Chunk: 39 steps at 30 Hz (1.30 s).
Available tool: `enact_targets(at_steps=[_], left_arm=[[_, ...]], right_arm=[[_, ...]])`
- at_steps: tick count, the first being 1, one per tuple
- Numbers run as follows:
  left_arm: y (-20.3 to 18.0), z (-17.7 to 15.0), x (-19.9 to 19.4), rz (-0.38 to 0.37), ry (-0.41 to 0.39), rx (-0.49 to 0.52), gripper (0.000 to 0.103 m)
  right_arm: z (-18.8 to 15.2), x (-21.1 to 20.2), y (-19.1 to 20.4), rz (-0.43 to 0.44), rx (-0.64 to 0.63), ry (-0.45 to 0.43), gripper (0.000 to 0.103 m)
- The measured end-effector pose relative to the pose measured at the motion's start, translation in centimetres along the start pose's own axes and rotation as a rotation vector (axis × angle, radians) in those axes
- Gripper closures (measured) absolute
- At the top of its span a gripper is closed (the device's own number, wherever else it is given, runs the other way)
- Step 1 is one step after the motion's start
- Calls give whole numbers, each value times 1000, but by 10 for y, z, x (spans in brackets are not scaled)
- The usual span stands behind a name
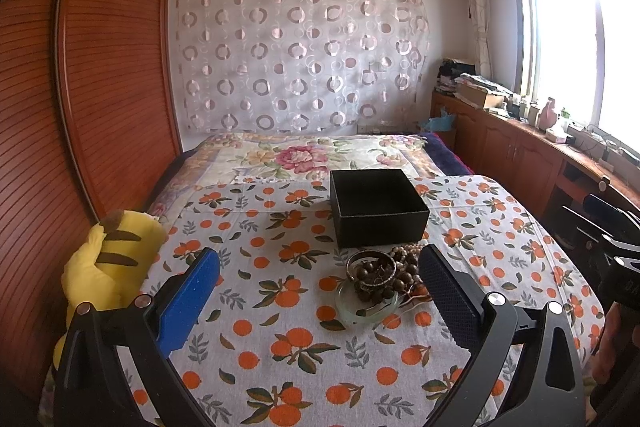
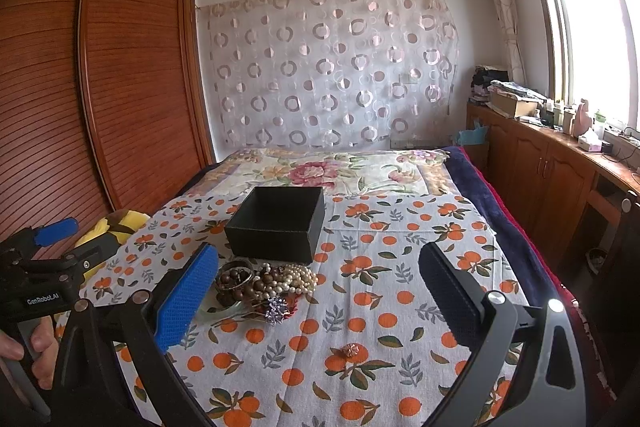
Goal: Organize jewelry
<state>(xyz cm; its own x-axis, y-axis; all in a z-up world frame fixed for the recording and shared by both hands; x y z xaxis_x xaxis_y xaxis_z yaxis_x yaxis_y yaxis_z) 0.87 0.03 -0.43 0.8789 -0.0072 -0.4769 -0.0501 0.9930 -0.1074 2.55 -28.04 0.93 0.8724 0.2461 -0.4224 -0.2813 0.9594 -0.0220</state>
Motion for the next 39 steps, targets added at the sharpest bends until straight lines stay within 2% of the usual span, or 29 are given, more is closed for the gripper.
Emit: enact_targets(at_steps=[7, 29, 32, 39], left_arm=[[-6, 11, -2, -8, -12, -8, 7], [-7, 10, -4, -11, -18, -9, 7], [-6, 10, -4, -11, -18, -10, 7], [-6, 9, -4, -12, -19, -10, 7]], right_arm=[[0, -1, 0, 1, 0, -3, 2], [-6, -1, 3, 0, 1, -9, 2], [8, -3, 0, 1, 1, -10, 2], [9, -3, 1, 4, 1, -10, 2]])
Point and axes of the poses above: each gripper's, at about its wrist camera, not at the fingertips, and x roughly the way its jaws point, y to its left, z to its top, the point moved 1 cm from there along x, roughly the way its jaws point, and after that the axes turned 8 degrees about -x, right-handed, at the moved point
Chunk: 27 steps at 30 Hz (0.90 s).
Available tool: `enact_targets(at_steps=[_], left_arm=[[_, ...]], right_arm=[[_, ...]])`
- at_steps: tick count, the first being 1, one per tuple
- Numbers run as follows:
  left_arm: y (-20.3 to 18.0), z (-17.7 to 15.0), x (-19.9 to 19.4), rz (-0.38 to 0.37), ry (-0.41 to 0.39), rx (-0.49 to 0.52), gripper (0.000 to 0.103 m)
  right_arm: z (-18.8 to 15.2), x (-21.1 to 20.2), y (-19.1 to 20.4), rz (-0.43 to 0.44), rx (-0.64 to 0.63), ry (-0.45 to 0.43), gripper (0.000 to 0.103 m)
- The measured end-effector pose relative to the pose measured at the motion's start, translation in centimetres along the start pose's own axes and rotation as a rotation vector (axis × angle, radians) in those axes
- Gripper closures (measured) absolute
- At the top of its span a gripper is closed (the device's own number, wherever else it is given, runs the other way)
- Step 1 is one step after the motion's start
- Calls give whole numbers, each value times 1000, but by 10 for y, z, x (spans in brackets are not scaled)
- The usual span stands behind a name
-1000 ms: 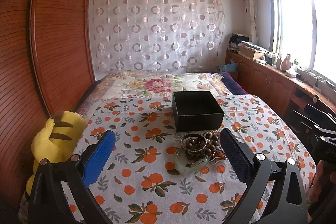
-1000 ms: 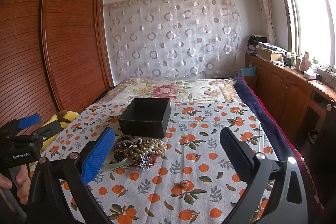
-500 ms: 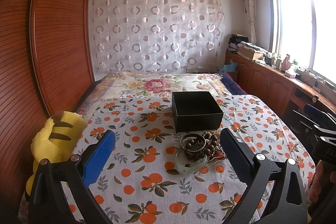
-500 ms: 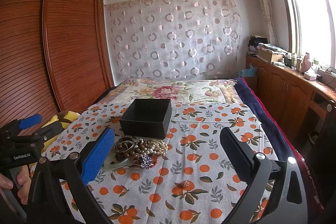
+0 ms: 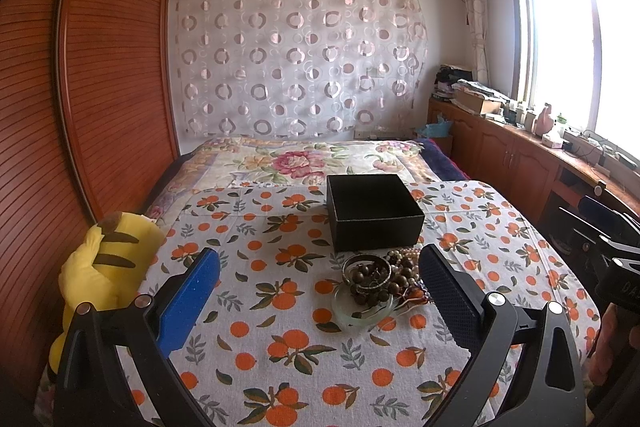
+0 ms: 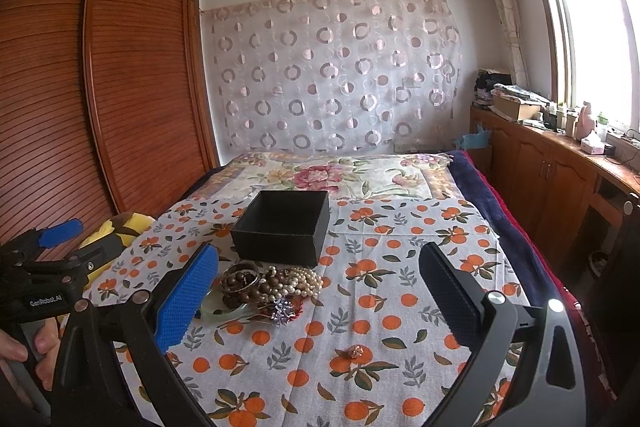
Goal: Organize jewelry
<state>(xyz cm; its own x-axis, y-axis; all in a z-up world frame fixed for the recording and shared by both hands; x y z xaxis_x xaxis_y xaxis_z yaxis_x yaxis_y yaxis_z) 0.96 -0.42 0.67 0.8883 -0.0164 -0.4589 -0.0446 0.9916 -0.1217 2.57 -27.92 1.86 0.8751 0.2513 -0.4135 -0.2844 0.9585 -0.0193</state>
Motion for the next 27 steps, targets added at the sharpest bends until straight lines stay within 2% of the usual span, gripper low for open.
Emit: enact_targets(at_steps=[4, 13, 18, 21, 27], left_arm=[[0, 0, 0, -1, -1, -2, 7], [0, 0, -3, -7, -3, 0, 7], [0, -2, -3, -8, -2, 0, 7], [0, -4, 0, -17, 14, 1, 7], [5, -13, 19, -44, 83, 9, 7]], right_arm=[[9, -3, 3, 0, -1, -1, 2], [1, -2, 2, 0, 0, -4, 2], [8, -4, 6, 2, -1, 0, 2], [12, -10, 16, 12, -8, 7, 2], [13, 5, 21, 60, -38, 41, 2]])
Point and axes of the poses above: each gripper's, at about its wrist camera, not at the fingertips, and x roughly the way its jaws point, y to its left, z to its top, the point moved 1 cm from there along x, roughly the way its jaws point, and after that the axes turned 8 degrees about -x, right-handed, at the moved point
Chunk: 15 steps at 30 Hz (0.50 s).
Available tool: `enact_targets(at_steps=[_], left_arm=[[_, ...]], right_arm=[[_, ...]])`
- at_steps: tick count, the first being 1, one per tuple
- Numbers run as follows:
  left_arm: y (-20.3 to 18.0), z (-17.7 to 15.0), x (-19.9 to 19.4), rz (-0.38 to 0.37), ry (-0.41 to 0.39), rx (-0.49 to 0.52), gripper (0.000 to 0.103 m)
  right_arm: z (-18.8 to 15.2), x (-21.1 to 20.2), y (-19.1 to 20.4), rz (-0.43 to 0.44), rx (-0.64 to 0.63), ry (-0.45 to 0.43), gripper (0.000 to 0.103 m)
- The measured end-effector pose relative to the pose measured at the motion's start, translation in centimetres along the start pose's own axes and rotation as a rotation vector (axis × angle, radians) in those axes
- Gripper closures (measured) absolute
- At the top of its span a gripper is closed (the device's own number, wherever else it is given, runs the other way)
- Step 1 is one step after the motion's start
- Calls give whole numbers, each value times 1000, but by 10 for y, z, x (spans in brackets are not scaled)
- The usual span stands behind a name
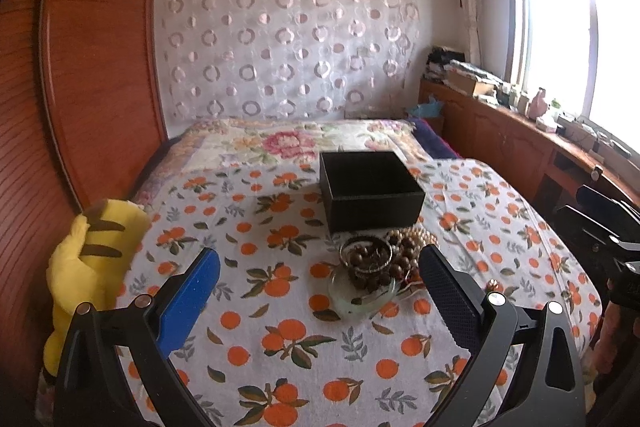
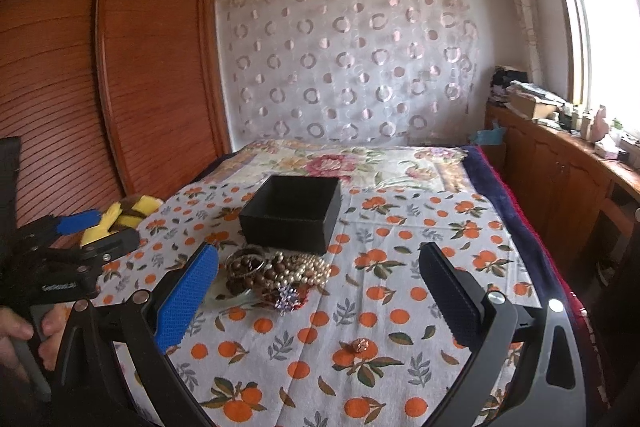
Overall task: Organize jewelry
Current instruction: 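Lower the left tool onto the pile and close on the silver bangle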
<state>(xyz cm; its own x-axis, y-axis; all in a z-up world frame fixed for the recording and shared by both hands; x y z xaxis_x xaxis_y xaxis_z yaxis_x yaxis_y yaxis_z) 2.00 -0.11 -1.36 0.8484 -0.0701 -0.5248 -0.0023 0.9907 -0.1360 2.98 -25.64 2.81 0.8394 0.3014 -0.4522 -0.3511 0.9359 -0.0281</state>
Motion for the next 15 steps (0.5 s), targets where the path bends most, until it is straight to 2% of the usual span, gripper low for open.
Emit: enact_targets(at_steps=[4, 9, 10, 12, 15], left_arm=[[6, -6, 14, -18, 40, -4, 7], [9, -11, 29, -54, 76, 8, 7], [10, -11, 33, -66, 87, 7, 7], [12, -11, 41, -84, 102, 7, 7], [12, -11, 54, -107, 125, 19, 7]], right_arm=[[-1, 15, -3, 17, -12, 26, 3], [-18, 31, -12, 53, -7, 69, 18], [-20, 35, -12, 60, -12, 80, 23], [-31, 39, -14, 63, -17, 97, 26], [-45, 46, -16, 78, -22, 132, 38]])
Point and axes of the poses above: each gripper's, at about its wrist camera, not at the fingertips, and x roughly the way its jaws point, y to its left, z to its top, the point moved 1 cm from there along x, roughly the way its jaws point, and after that the axes turned 8 degrees about -x, right-handed, at the moved point
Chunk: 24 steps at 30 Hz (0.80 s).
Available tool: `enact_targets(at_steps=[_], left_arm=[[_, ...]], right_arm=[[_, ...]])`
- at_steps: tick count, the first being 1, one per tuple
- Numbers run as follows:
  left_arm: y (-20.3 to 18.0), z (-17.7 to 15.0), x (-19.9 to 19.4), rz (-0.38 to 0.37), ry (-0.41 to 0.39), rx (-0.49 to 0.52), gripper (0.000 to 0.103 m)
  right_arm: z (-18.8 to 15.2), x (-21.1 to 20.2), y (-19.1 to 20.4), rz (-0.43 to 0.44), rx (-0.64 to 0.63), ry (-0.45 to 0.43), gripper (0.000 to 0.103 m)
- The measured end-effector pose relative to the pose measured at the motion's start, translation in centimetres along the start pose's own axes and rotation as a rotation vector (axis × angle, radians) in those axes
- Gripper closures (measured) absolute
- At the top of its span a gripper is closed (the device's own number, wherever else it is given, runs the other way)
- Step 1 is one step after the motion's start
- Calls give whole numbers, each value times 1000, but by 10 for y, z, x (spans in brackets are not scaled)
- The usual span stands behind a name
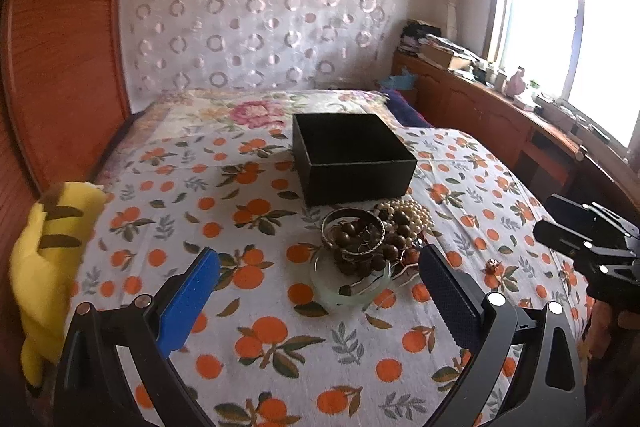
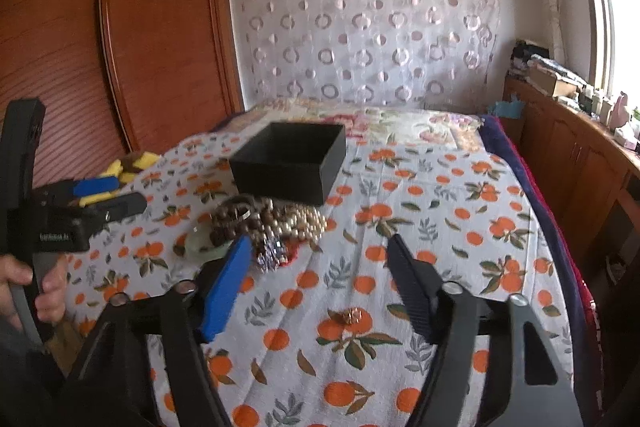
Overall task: Organize jewelry
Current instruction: 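Lower the left tool onto the pile and close on the silver bangle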
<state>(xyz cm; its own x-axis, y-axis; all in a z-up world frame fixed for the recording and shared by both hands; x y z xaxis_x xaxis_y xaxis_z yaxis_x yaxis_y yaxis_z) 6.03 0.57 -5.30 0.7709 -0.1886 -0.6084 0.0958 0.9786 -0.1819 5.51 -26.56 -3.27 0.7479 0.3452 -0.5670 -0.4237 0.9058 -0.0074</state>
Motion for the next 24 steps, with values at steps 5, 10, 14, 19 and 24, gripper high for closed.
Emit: enact_targets(at_steps=[5, 10, 14, 19, 24], left_arm=[[1, 8, 19, -22, 18, 8, 10], [5, 18, 42, -71, 68, 20, 20], [5, 24, 66, -78, 120, 43, 31], [2, 29, 93, -84, 169, 64, 41], [-2, 31, 113, -93, 225, 100, 48]], right_arm=[[-18, 8, 3, 28, -28, 48, 47], [-29, 16, 0, 35, -31, 91, 51], [-34, 20, -1, 36, -34, 114, 51], [-37, 25, -2, 40, -40, 132, 51], [-37, 25, -4, 44, -36, 135, 51]])
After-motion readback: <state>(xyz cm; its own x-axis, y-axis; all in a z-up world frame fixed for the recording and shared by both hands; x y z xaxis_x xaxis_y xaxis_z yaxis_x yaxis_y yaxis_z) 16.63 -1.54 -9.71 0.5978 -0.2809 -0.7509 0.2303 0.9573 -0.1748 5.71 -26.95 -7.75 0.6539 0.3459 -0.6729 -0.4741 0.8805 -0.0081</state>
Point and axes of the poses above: each gripper's, at about its wrist camera, not at the fingertips, and x roughly the way its jaws point, y to its left, z to its top, the point moved 1 cm from there along x, roughly the way its jaws point, and after that the axes turned 8 degrees about -x, right-handed, at the moved point
